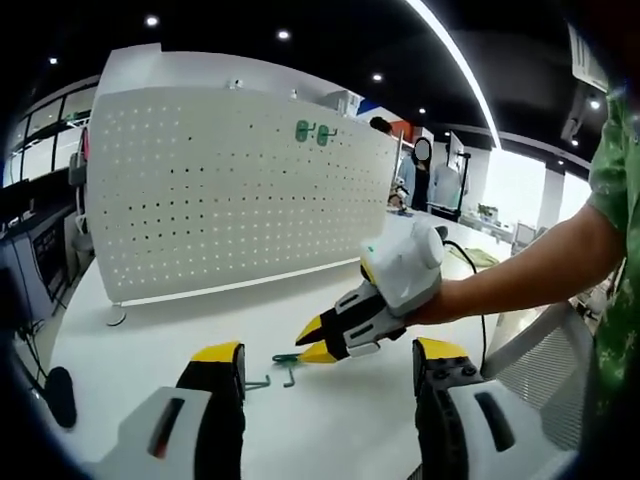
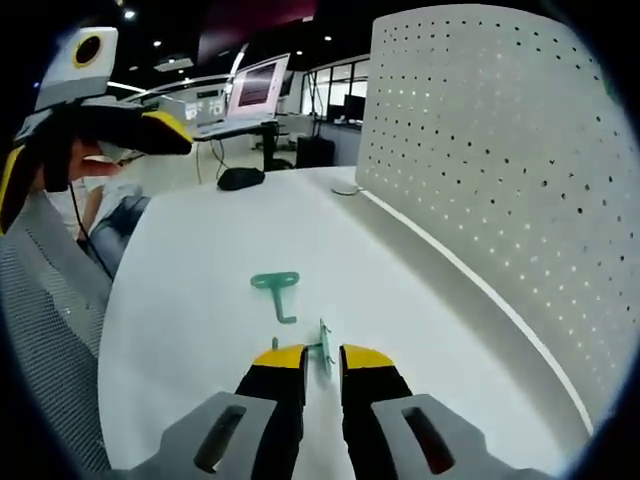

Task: Insert the hook assembly into the mounting plate slot until the hook locks in place.

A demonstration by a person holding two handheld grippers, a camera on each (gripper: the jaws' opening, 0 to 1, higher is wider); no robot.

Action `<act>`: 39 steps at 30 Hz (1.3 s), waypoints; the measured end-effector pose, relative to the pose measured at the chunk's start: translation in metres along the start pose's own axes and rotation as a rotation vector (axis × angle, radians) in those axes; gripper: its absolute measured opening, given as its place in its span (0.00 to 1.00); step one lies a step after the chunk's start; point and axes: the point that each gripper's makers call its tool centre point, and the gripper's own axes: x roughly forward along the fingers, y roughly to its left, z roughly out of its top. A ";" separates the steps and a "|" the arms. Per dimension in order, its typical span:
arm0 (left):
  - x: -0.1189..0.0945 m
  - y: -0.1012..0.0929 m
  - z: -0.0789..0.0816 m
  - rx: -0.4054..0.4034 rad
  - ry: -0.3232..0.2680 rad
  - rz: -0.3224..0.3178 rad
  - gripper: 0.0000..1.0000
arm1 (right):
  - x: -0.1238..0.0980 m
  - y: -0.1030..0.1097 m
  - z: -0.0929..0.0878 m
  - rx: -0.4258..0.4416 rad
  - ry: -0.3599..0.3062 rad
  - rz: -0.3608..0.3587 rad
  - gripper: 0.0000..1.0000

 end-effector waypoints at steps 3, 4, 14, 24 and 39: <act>0.000 0.000 -0.002 0.006 0.006 0.003 0.70 | 0.001 0.000 -0.001 -0.004 0.003 0.002 0.11; 0.000 0.000 -0.002 0.007 0.010 0.004 0.70 | 0.001 0.000 -0.001 -0.008 0.003 0.002 0.11; 0.002 0.001 -0.008 -0.001 0.034 0.005 0.70 | 0.003 0.001 -0.004 -0.016 0.020 0.005 0.06; 0.003 0.000 -0.010 -0.006 0.042 0.002 0.70 | 0.004 0.001 -0.008 -0.024 0.034 0.004 0.03; 0.003 0.001 -0.011 -0.009 0.044 0.002 0.69 | 0.005 -0.001 -0.010 -0.020 0.042 -0.002 0.01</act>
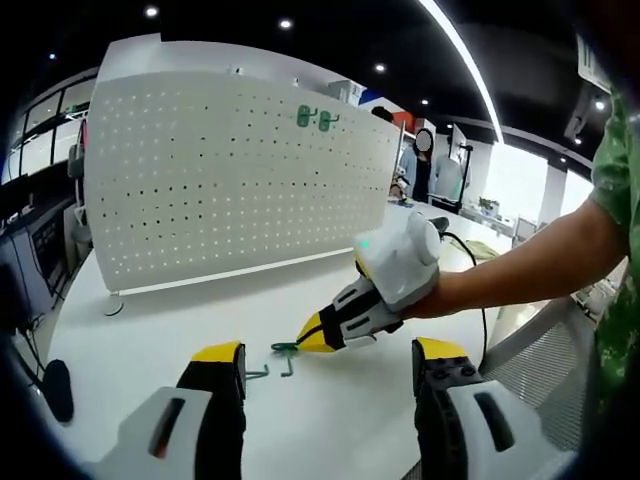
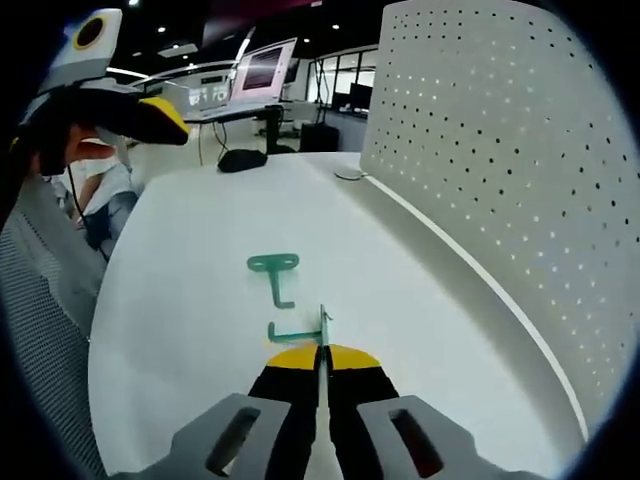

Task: Insert the hook assembly into the mounting plate slot until the hook locks in place.

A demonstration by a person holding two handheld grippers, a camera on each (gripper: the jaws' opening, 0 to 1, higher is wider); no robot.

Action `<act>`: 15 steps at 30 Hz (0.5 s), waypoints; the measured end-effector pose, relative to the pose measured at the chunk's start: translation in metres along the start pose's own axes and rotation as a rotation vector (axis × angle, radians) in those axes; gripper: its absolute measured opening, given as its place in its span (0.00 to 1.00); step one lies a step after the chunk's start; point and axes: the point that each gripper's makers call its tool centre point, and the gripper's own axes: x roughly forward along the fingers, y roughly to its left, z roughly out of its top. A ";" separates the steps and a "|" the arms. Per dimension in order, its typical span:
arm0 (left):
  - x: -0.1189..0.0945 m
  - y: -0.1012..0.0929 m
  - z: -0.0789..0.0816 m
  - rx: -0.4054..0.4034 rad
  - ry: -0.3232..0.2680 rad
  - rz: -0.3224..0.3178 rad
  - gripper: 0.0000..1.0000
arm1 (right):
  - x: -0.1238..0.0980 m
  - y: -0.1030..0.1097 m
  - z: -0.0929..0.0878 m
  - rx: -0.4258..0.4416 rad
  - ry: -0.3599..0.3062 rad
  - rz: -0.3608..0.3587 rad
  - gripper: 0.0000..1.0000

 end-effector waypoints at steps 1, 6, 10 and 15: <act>0.000 0.000 0.000 0.000 0.000 0.000 0.69 | 0.000 0.000 0.000 0.003 -0.005 -0.003 0.00; 0.001 0.000 0.002 0.003 0.000 -0.002 0.69 | -0.002 -0.003 -0.001 0.057 -0.022 -0.014 0.00; 0.002 -0.002 0.003 0.008 0.000 -0.007 0.69 | -0.005 -0.006 0.001 0.104 -0.046 -0.032 0.00; 0.003 -0.003 0.005 0.012 0.000 -0.011 0.69 | -0.008 -0.013 0.003 0.174 -0.076 -0.058 0.00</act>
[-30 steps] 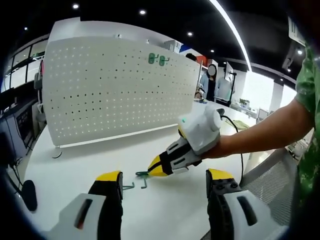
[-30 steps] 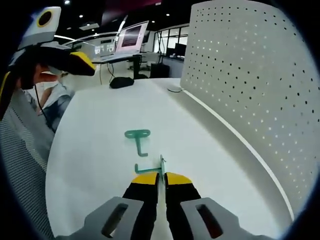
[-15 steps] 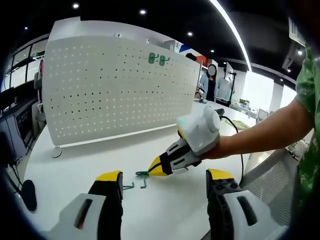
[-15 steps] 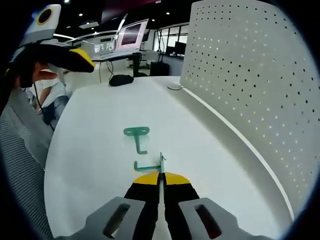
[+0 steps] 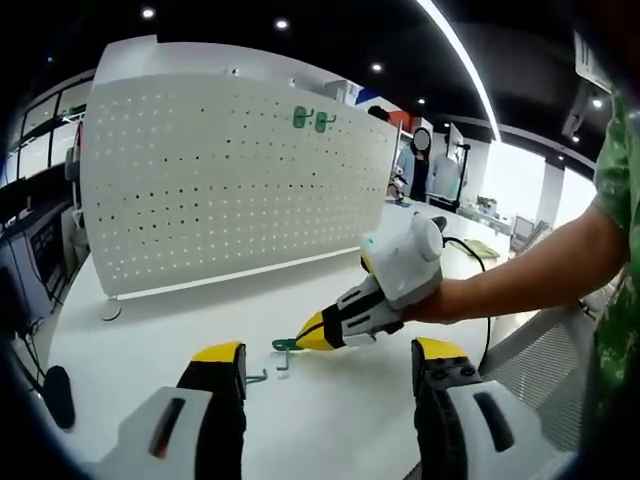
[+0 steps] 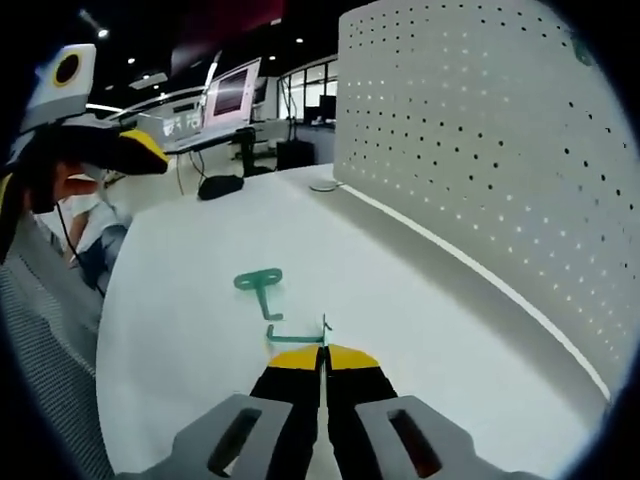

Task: Insert the hook assembly into the mounting plate slot until the hook locks in place.

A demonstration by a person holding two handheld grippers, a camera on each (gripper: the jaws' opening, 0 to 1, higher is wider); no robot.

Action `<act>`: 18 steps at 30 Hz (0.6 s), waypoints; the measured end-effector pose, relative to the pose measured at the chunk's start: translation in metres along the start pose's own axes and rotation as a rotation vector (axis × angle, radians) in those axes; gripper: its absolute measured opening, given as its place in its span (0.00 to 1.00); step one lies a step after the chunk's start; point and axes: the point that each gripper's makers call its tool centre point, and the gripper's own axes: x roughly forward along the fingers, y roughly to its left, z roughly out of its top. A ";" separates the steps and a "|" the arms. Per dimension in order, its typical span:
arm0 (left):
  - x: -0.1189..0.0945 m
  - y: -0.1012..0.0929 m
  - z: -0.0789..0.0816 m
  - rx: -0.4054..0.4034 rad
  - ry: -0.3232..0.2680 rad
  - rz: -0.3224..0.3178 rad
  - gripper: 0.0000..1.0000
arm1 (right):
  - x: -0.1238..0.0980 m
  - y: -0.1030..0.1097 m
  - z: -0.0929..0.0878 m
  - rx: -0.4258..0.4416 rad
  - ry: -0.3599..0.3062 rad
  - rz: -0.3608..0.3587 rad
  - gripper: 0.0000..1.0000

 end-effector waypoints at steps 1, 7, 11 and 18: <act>0.000 0.000 0.000 0.001 0.000 -0.001 0.69 | 0.000 0.000 0.000 0.019 -0.003 0.001 0.00; 0.000 0.000 0.004 0.003 -0.005 -0.002 0.69 | -0.001 0.000 -0.002 0.040 0.000 -0.004 0.00; -0.001 -0.001 0.004 0.003 -0.008 -0.002 0.69 | 0.001 0.005 -0.007 0.012 0.027 0.001 0.00; -0.003 -0.001 0.003 -0.003 -0.009 0.001 0.69 | 0.001 0.006 -0.010 -0.038 0.069 -0.007 0.00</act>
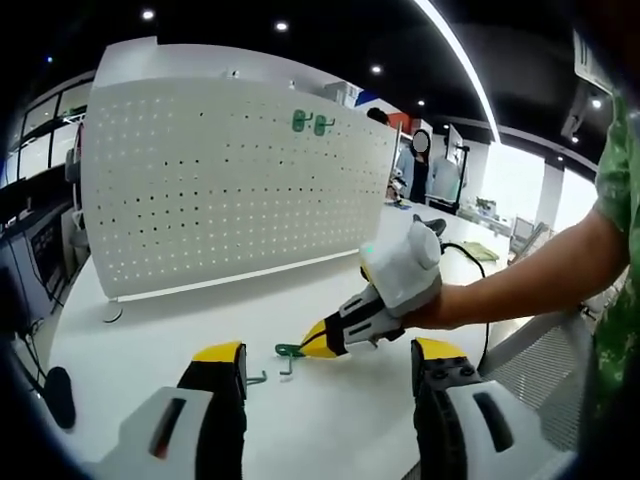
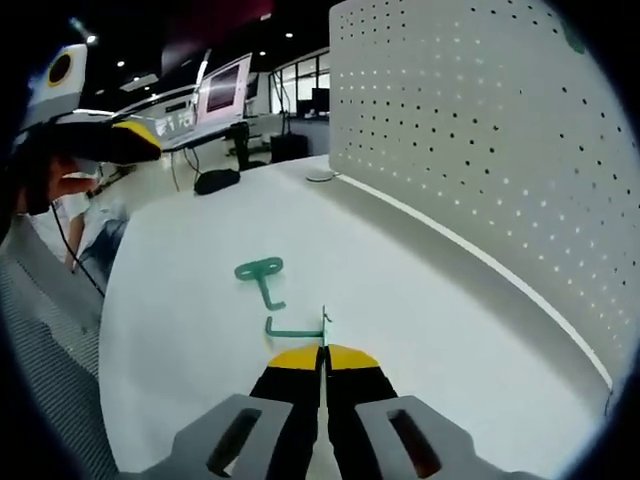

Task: Insert the hook assembly into the mounting plate slot until the hook locks in place.

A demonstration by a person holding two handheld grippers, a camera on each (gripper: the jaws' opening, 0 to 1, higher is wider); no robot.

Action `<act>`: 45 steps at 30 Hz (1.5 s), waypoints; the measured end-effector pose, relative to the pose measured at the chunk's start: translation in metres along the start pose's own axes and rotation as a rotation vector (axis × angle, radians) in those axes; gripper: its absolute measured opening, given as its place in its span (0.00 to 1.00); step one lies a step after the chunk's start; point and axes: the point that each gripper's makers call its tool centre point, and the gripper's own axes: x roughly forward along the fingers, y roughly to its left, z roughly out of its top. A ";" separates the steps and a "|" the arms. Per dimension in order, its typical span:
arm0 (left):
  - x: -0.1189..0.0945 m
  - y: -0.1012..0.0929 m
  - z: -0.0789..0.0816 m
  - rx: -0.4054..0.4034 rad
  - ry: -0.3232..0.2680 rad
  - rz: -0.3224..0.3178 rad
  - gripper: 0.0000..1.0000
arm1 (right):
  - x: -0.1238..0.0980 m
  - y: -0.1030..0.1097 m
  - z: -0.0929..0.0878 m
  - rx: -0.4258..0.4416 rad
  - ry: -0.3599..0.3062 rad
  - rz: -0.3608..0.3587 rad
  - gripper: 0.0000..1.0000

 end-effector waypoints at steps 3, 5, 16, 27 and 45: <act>0.000 0.000 0.000 -0.002 -0.002 0.000 0.69 | 0.002 0.002 0.001 -0.020 0.015 -0.004 0.00; 0.000 -0.001 0.000 -0.001 -0.002 -0.001 0.69 | 0.002 0.000 0.000 -0.011 0.031 -0.009 0.00; 0.000 0.000 0.000 -0.007 -0.002 0.002 0.69 | 0.000 -0.004 0.000 0.191 -0.012 -0.011 0.00; 0.003 0.000 0.006 -0.002 -0.010 -0.002 0.68 | -0.010 -0.012 0.021 0.237 -0.113 -0.032 0.00; 0.003 -0.002 0.029 0.031 -0.041 -0.006 0.68 | -0.052 -0.030 0.083 0.260 -0.328 -0.112 0.00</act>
